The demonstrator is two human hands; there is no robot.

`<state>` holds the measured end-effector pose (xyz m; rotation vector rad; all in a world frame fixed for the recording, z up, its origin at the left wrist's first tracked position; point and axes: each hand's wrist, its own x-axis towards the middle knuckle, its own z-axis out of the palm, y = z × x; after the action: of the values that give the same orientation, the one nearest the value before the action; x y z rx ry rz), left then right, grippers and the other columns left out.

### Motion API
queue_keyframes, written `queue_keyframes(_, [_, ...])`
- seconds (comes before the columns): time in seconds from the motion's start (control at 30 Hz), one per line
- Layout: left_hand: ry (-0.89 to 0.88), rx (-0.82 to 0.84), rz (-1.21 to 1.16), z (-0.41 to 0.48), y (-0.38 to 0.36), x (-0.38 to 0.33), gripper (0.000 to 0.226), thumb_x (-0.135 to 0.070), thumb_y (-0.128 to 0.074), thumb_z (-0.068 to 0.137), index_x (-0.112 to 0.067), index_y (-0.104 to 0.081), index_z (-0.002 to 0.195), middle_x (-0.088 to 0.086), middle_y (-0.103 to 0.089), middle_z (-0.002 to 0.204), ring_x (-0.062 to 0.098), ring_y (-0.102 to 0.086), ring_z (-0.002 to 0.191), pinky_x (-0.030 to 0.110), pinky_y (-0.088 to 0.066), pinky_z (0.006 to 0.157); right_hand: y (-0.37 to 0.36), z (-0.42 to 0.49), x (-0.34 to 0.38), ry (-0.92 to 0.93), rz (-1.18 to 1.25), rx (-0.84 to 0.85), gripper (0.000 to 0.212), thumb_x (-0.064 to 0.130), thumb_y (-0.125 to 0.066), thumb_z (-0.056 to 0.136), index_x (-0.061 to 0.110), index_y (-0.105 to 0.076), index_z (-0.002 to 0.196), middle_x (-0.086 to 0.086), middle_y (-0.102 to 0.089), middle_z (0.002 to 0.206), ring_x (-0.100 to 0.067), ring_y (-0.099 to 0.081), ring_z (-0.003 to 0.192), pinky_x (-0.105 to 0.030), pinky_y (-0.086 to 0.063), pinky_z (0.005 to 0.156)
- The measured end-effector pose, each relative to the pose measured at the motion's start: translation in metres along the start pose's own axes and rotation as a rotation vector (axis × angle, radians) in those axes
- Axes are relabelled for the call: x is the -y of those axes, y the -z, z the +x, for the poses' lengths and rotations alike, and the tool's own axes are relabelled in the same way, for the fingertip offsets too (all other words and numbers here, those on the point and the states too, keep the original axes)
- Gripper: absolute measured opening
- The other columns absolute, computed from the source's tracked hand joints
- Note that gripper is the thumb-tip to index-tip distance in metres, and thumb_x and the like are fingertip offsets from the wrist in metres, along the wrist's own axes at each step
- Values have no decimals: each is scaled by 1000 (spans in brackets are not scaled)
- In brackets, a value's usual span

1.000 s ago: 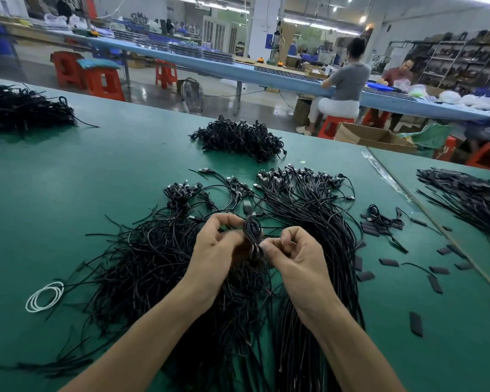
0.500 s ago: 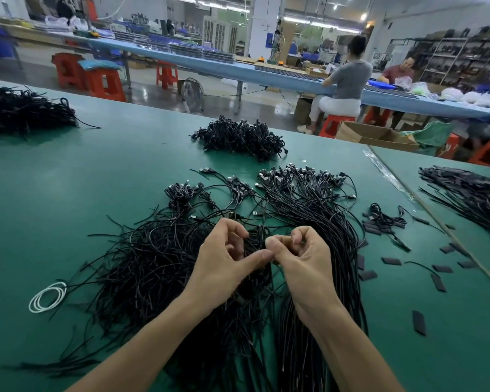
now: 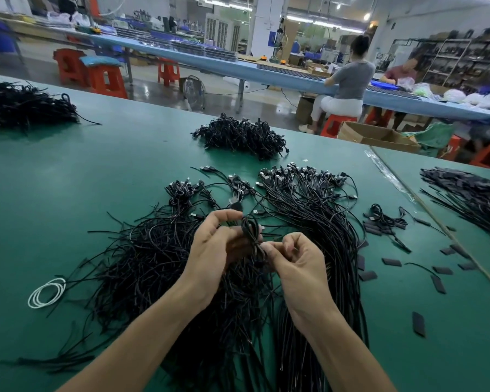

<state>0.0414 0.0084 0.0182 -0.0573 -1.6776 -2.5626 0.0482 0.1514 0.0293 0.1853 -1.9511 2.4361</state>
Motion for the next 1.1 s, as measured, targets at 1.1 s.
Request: queue_keyframes(1.1, [88, -47, 142, -1, 9, 10, 28, -19, -77, 80, -9, -64, 103, 14, -76, 88, 31, -73, 83, 36, -60, 78, -2, 2, -17, -66, -82, 29, 38, -8, -68, 87, 14, -40, 75, -1, -64, 66, -10, -65, 68, -18, -53, 68])
